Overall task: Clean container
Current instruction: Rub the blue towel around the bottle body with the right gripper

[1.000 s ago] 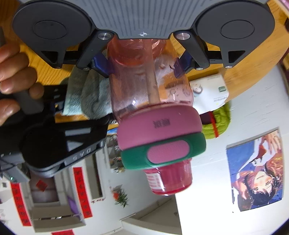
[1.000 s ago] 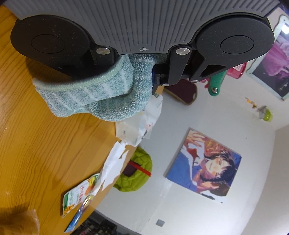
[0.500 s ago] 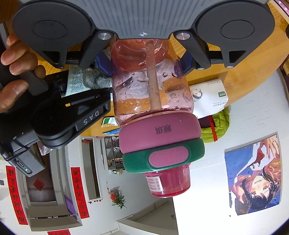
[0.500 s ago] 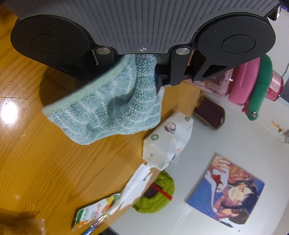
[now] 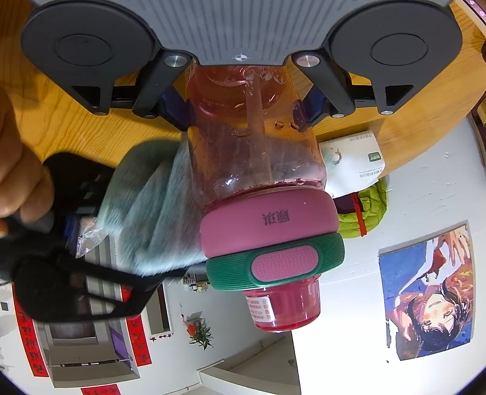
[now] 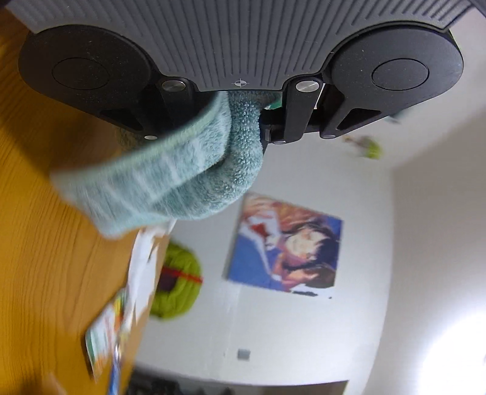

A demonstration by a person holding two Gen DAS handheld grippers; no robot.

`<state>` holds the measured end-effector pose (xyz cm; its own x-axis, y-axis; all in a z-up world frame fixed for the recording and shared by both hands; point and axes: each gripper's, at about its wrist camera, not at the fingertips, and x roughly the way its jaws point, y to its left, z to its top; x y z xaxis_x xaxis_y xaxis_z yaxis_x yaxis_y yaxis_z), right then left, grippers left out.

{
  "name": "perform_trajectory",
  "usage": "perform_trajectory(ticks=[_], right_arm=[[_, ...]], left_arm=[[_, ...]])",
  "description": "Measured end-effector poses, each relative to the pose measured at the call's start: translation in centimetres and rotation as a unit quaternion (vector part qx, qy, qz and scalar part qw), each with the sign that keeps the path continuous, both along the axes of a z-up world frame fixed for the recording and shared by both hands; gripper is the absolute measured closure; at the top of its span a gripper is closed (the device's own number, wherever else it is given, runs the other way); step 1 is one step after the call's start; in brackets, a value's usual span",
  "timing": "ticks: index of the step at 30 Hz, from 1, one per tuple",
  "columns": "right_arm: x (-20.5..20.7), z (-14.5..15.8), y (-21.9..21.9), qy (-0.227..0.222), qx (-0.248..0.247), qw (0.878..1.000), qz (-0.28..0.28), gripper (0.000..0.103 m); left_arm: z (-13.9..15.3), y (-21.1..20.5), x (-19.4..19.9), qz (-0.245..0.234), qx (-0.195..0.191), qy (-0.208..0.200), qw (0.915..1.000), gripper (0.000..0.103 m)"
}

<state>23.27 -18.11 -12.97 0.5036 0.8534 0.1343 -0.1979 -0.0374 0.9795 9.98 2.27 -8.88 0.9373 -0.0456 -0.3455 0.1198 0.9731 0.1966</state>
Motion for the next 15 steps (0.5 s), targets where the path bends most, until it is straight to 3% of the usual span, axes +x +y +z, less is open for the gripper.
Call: perform_trajectory(ticks=[2, 5, 6, 8, 12, 15], right_arm=[[0.1, -0.3, 1.1, 0.01, -0.049, 0.999, 0.008, 0.082], [0.2, -0.5, 2.3, 0.033, -0.157, 0.987, 0.0, 0.082], [0.3, -0.8, 2.3, 0.043, -0.164, 0.986, 0.0, 0.082], [0.4, -1.0, 2.3, 0.052, -0.17, 0.984, 0.0, 0.082], [0.0, 0.1, 2.2, 0.015, -0.165, 0.986, -0.007, 0.079], [-0.5, 0.8, 1.2, -0.023, -0.092, 0.995, -0.014, 0.079]], left_arm=[[0.0, -0.1, 0.0, 0.001, 0.002, 0.0, 1.0, 0.028], [0.0, -0.2, 0.0, 0.001, 0.007, 0.001, 1.0, 0.027], [-0.1, -0.3, 0.0, 0.002, 0.01, 0.001, 0.9999, 0.027], [-0.1, -0.3, 0.0, 0.002, 0.011, 0.001, 0.9999, 0.027], [-0.1, -0.2, -0.1, 0.002, 0.009, 0.0, 1.0, 0.027], [-0.1, -0.3, -0.1, 0.002, 0.01, 0.0, 0.9999, 0.027]])
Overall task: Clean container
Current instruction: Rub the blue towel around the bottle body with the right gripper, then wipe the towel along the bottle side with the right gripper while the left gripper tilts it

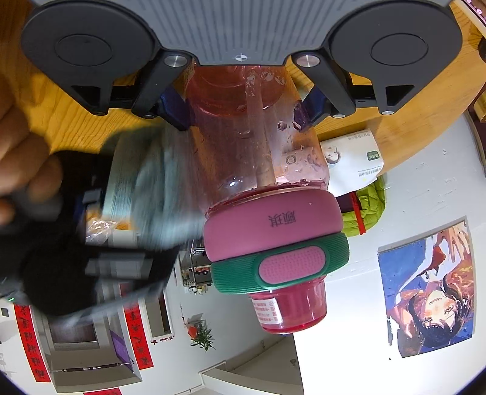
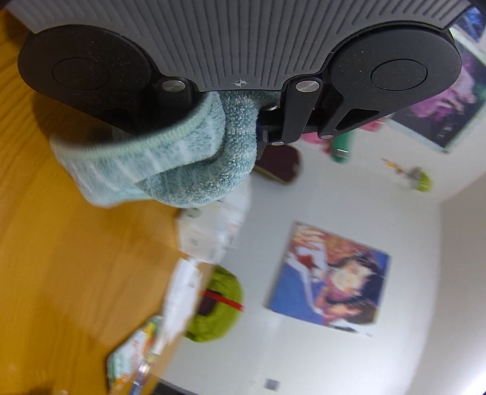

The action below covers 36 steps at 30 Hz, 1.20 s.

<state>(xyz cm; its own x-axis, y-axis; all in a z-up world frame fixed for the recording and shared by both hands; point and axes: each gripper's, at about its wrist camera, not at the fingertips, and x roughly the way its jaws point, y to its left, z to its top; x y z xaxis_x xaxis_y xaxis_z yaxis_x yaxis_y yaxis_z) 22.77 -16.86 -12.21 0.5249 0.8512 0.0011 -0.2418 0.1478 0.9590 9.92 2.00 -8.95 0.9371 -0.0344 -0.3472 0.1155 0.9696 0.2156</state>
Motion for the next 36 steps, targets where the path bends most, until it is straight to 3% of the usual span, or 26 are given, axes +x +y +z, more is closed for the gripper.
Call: perform_trajectory(ticks=[4, 7, 11, 14, 18, 20, 23, 26, 30, 36], right_arm=[[-0.5, 0.3, -0.6, -0.029, 0.082, 0.996, 0.015, 0.079], [-0.1, -0.5, 0.2, 0.007, 0.046, 0.999, 0.017, 0.079], [0.8, -1.8, 1.2, 0.083, -0.065, 0.994, 0.014, 0.079], [0.5, -0.8, 1.1, 0.059, -0.083, 0.995, 0.007, 0.079], [-0.5, 0.7, -0.3, -0.017, 0.019, 1.0, 0.004, 0.079], [-0.5, 0.7, -0.6, -0.024, 0.055, 0.998, 0.01, 0.076], [0.4, -0.8, 0.2, 0.037, 0.028, 0.999, 0.023, 0.076], [1.2, -1.7, 1.2, 0.092, -0.088, 0.992, 0.021, 0.076], [0.9, -0.9, 1.4, 0.071, -0.113, 0.991, 0.008, 0.074], [0.5, 0.3, 1.7, 0.031, -0.144, 0.989, -0.007, 0.073]], left_arm=[[0.0, 0.0, 0.0, -0.001, -0.001, -0.001, 1.0, 0.027], [0.0, 0.1, 0.0, -0.001, -0.001, 0.0, 1.0, 0.028], [-0.1, 0.0, 0.0, -0.001, 0.003, 0.001, 1.0, 0.027], [-0.1, 0.1, -0.1, -0.002, -0.001, 0.0, 1.0, 0.027], [-0.1, 0.0, -0.1, -0.002, 0.001, 0.0, 1.0, 0.027], [-0.1, 0.0, -0.1, -0.001, 0.001, -0.001, 1.0, 0.027], [-0.1, -0.1, 0.0, -0.001, 0.002, 0.0, 1.0, 0.027], [-0.1, -0.2, -0.1, 0.0, 0.005, 0.001, 1.0, 0.027], [-0.1, -0.3, -0.1, 0.002, 0.008, 0.002, 1.0, 0.026], [0.0, -1.2, -0.7, 0.025, 0.025, 0.01, 0.9993, 0.015]])
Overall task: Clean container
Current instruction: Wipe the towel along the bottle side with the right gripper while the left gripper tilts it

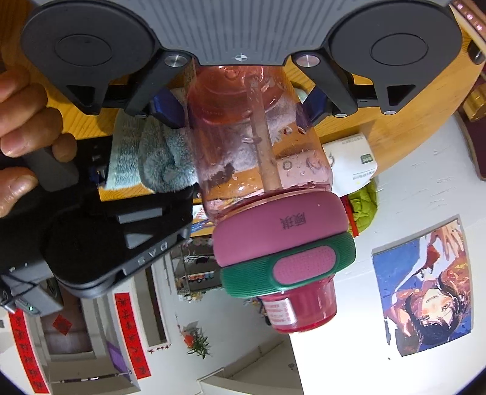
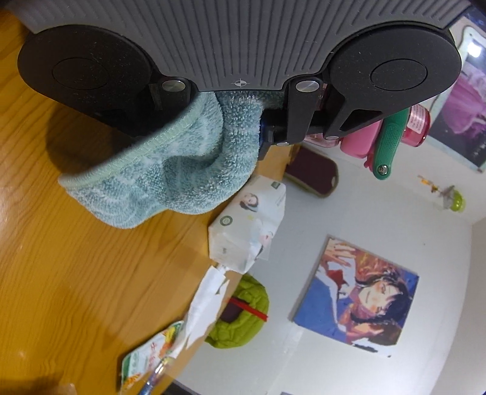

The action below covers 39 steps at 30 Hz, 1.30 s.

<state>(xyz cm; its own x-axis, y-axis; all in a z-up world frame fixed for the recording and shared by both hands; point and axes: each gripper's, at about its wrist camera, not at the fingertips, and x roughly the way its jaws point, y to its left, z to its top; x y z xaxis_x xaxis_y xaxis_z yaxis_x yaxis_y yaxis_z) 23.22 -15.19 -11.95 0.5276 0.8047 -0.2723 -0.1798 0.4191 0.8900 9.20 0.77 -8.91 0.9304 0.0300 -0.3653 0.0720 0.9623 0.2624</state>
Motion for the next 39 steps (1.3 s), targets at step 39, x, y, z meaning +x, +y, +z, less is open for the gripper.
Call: perform_trajectory(ticks=[39], right_arm=[[-0.7, 0.7, 1.0, -0.019, -0.133, 0.991, 0.006, 0.083]], left_arm=[[-0.2, 0.1, 0.4, -0.026, 0.024, -0.001, 0.9994, 0.018]])
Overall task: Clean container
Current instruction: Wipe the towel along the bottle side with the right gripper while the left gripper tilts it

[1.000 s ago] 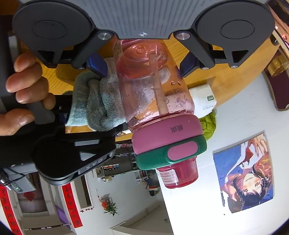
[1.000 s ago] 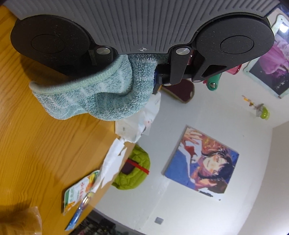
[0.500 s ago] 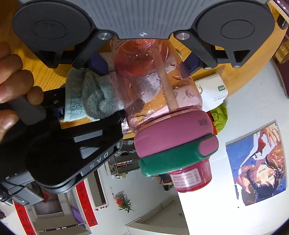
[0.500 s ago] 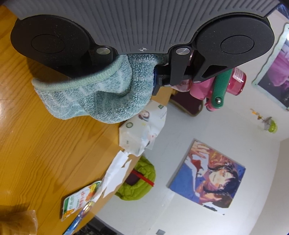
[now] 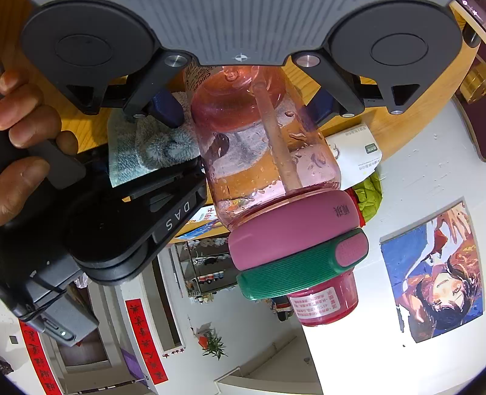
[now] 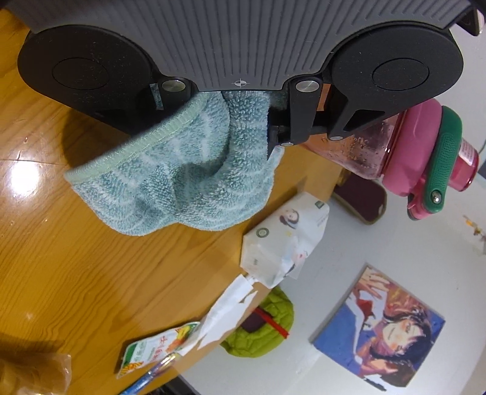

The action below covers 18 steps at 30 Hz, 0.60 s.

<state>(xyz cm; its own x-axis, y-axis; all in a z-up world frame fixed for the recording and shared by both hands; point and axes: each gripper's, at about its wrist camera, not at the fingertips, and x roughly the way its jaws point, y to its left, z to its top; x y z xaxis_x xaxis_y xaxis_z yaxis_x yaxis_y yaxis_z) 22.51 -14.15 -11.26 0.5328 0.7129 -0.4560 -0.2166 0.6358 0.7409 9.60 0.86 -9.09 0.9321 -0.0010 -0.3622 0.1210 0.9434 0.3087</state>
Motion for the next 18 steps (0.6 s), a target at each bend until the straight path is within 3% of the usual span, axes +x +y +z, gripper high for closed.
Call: perform_trajectory(ticks=[4, 7, 9, 11, 14, 18], right_arm=[[-0.2, 0.2, -0.9, -0.005, 0.038, 0.999, -0.017, 0.085], [-0.3, 0.3, -3.1, -0.015, 0.135, 0.99, -0.042, 0.086], [-0.3, -0.1, -4.6, -0.018, 0.235, 0.971, -0.039, 0.085], [-0.1, -0.6, -5.1, -0.012, 0.329, 0.944, -0.014, 0.085], [0.0, -0.9, -4.2, 0.005, 0.344, 0.939, 0.013, 0.084], [0.5, -2.0, -2.6, 0.06, 0.239, 0.969, -0.007, 0.083]], left_arm=[[0.2, 0.2, 0.1, -0.002, -0.005, 0.0, 1.0, 0.018], [0.2, 0.2, 0.1, 0.0, -0.006, -0.002, 1.0, 0.021], [0.3, 0.2, 0.0, 0.004, -0.009, -0.005, 0.9999, 0.025], [0.4, 0.3, -0.1, 0.0, -0.015, -0.003, 0.9999, 0.025], [0.3, 0.1, -0.2, -0.008, -0.015, -0.004, 0.9999, 0.025], [0.4, 0.1, 0.0, -0.008, -0.014, -0.005, 0.9999, 0.025]])
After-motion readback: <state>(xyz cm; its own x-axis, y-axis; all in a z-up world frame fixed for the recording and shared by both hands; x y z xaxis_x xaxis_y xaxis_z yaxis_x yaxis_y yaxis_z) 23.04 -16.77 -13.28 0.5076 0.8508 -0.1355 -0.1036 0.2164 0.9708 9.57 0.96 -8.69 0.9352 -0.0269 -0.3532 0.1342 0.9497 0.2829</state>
